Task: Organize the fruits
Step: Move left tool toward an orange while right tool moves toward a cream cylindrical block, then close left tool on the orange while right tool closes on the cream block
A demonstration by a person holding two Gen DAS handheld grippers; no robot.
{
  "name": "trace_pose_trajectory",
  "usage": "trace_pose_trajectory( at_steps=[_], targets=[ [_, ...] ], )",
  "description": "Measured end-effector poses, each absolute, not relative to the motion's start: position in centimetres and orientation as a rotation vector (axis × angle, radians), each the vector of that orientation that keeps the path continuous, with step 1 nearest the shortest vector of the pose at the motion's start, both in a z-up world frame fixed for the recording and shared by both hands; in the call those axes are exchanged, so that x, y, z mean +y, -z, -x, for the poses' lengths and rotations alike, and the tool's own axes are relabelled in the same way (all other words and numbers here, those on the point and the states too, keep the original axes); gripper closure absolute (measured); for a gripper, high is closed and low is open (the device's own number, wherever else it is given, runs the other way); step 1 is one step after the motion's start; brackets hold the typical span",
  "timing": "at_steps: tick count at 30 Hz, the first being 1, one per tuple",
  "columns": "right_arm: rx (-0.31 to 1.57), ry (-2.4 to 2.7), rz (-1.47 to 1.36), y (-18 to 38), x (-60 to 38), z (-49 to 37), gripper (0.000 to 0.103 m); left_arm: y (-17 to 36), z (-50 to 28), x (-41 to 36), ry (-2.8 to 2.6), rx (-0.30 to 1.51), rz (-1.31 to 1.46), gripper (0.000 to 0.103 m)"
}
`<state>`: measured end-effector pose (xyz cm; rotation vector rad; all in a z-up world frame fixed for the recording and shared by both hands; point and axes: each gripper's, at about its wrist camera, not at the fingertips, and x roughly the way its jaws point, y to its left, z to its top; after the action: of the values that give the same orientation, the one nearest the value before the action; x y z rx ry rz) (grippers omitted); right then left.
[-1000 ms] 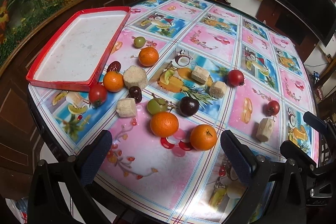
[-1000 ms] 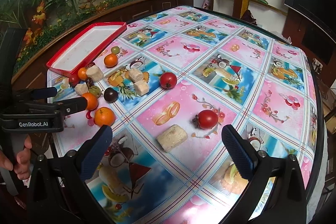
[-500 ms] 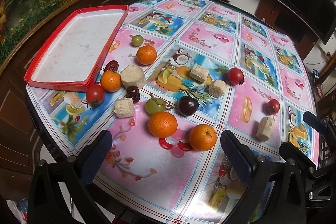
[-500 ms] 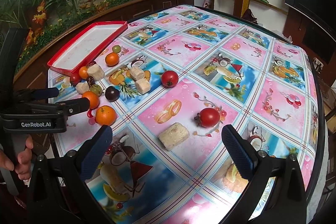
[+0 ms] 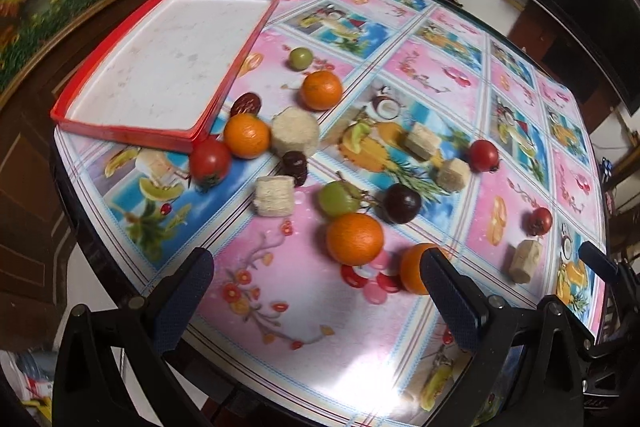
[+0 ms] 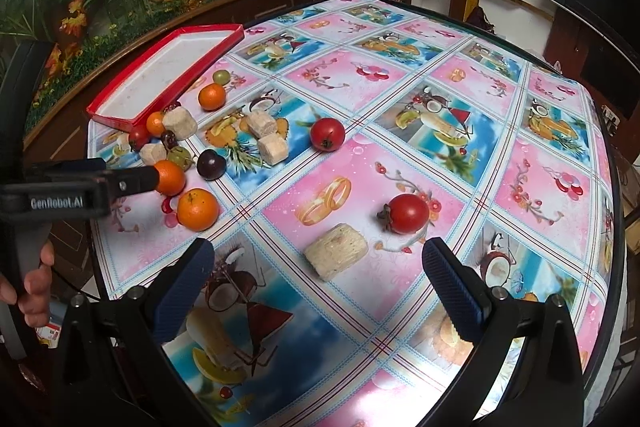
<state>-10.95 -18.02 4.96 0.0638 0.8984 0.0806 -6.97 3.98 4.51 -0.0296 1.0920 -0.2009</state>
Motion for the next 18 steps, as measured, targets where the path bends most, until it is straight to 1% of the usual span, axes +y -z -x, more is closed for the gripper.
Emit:
trace_pose_trajectory(
  at_steps=[3,5,8,13,18],
  targets=[
    [0.905,-0.088,-0.058,-4.9,-17.8,10.7,0.000,-4.1,6.9,4.2,0.196,1.102,0.027,0.001],
    [0.911,-0.093,-0.051,-4.8,-17.6,10.5,0.000,-3.9,6.8,4.3,0.199,1.105,0.022,0.003],
    [0.924,-0.101,-0.046,-4.5,-17.4,10.2,0.004,-3.8,6.5,4.1,0.214,1.113,0.020,0.007],
    [0.958,-0.105,-0.048,-3.9,-17.1,9.6,0.015,-3.4,5.8,3.4,0.250,1.139,0.016,0.018],
    [0.991,-0.095,-0.038,-3.2,-17.0,8.9,0.018,-2.9,5.2,3.1,0.253,1.152,0.017,0.019]
  ],
)
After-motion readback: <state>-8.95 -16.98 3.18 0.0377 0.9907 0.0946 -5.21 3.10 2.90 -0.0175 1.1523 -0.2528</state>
